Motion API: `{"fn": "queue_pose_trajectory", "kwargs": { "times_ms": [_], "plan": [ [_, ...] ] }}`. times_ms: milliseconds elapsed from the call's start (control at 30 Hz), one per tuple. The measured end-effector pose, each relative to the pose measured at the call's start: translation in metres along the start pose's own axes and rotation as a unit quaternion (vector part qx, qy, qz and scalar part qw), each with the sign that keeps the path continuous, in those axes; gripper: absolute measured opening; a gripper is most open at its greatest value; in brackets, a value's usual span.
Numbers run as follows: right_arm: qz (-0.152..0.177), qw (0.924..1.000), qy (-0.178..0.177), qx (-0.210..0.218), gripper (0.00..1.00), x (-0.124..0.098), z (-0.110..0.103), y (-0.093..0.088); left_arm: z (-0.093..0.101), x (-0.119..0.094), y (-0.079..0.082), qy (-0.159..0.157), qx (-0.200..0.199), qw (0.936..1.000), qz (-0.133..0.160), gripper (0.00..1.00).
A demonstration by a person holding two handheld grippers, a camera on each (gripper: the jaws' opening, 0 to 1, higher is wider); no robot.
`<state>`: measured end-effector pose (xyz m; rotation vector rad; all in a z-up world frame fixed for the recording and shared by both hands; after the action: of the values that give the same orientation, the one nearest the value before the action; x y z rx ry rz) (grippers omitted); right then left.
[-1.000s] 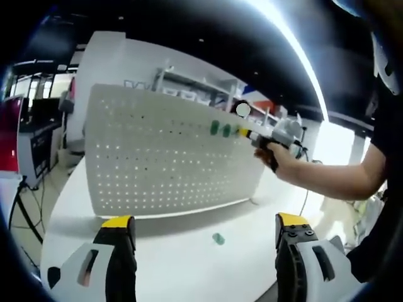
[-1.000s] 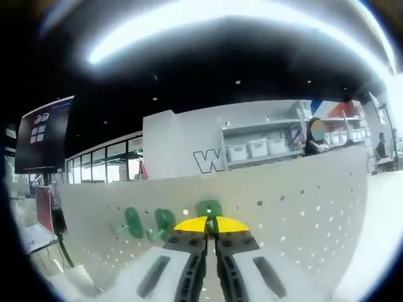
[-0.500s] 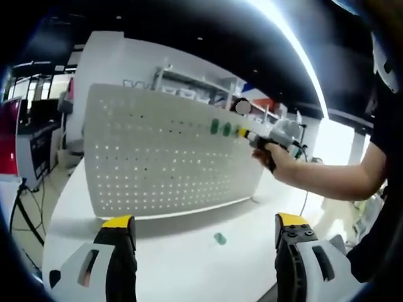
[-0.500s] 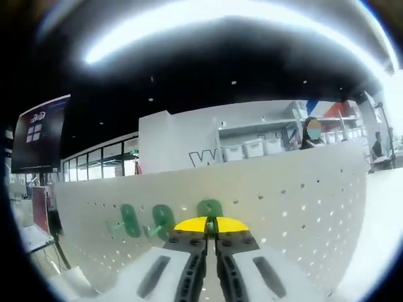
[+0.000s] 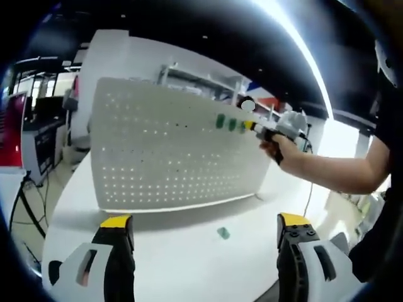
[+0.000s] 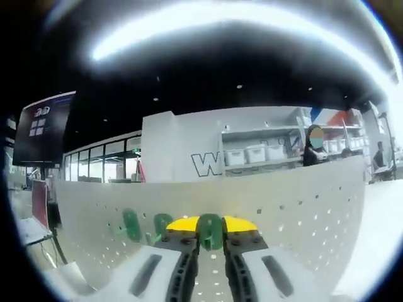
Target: Insert the hook assembly into the mounting plate slot until the hook locks in place.
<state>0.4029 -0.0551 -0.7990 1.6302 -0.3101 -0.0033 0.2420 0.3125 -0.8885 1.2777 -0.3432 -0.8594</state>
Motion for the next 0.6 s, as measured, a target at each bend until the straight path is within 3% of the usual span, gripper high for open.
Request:
{"fn": "queue_pose_trajectory", "kwargs": {
  "times_ms": [200, 267, 433, 533, 600],
  "plan": [
    [0.008, 0.9998, 0.015, 0.011, 0.22, -0.006, 0.003, 0.018, -0.002, -0.008, -0.003, 0.012, 0.002, 0.9999, -0.001, 0.98],
    [-0.003, 0.9985, 0.015, 0.053, 0.23, -0.011, 0.005, 0.023, -0.002, -0.010, -0.004, 0.010, -0.002, 0.9999, 0.006, 0.98],
    [0.003, 0.9989, 0.032, 0.034, 0.27, -0.020, 0.006, 0.032, 0.000, -0.014, -0.011, 0.020, -0.005, 0.9998, -0.004, 0.98],
    [-0.018, 0.9949, 0.048, 0.087, 0.36, -0.027, 0.004, 0.032, 0.004, -0.019, -0.013, 0.024, -0.006, 0.9997, -0.007, 0.99],
    [-0.024, 0.9948, 0.052, 0.085, 0.38, -0.032, 0.006, 0.033, 0.005, -0.022, -0.013, 0.028, -0.008, 0.9996, -0.004, 0.99]
  ]
}}
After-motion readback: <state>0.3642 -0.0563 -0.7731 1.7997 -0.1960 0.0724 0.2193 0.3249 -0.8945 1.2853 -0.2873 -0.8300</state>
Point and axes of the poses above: the point that each gripper's makers call its tool centre point, and the gripper's own axes: x roughly forward along the fingers, z roughly to its right, y roughly out of its top, the point moved 8 cm from there along -x, roughly backward along the fingers, and after that the axes turned 7 degrees about -y, right-handed, at the moved point
